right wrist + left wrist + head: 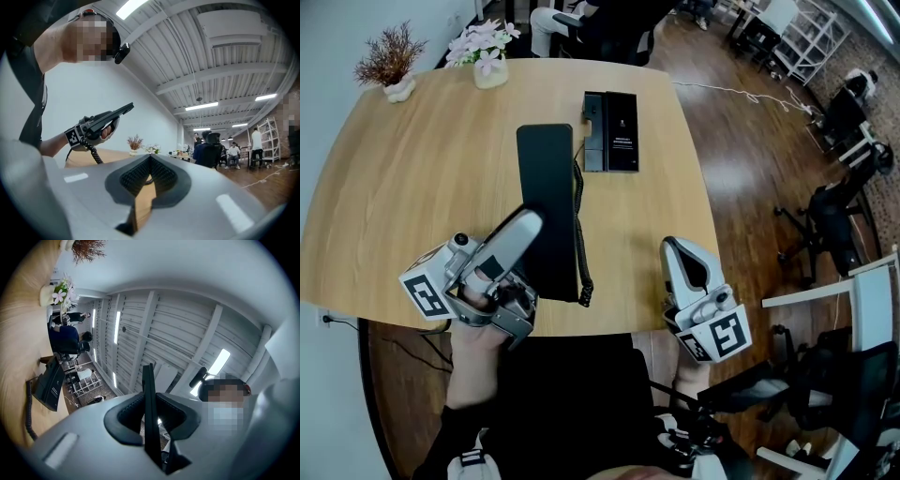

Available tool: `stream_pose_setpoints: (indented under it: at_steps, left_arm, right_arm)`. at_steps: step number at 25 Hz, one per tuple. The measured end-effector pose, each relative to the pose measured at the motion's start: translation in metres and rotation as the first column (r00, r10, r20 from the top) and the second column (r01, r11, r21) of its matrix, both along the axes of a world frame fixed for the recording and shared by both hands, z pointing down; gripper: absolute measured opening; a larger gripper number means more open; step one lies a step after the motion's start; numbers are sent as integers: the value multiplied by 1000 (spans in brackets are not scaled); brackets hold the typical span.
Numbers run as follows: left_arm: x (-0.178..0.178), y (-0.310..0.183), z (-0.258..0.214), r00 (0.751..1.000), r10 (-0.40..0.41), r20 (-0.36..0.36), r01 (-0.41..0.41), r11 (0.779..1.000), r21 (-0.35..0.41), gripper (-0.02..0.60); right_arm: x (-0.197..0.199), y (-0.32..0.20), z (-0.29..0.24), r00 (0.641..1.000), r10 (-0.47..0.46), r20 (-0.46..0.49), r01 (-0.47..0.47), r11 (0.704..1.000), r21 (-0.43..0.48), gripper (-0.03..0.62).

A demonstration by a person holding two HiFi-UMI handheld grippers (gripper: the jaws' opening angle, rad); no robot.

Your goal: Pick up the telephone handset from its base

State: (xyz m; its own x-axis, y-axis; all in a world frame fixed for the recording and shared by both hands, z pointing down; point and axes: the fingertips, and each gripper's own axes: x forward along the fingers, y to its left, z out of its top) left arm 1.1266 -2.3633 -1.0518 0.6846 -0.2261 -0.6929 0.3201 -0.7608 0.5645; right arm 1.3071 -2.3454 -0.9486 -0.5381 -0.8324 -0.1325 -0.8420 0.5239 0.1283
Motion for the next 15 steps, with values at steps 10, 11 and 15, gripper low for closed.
stream_pose_setpoints:
  at_steps: [10,11,15]
  left_arm:
    - [-5,4,4,1000,-8,13,8,1000,-6,75]
    - [-8,8,1,1000,-6,8,6,1000,-10,75]
    - [-13,10,-3,1000,-24,1,24,1000,2,75]
  right_arm:
    - [-6,9,0,1000,-3,-15,3,1000,1,3]
    - [-9,11,-2,1000,-6,-17,6,1000,5,3]
    - [-15,8,-4,999,-29,-27,29,999,18,3]
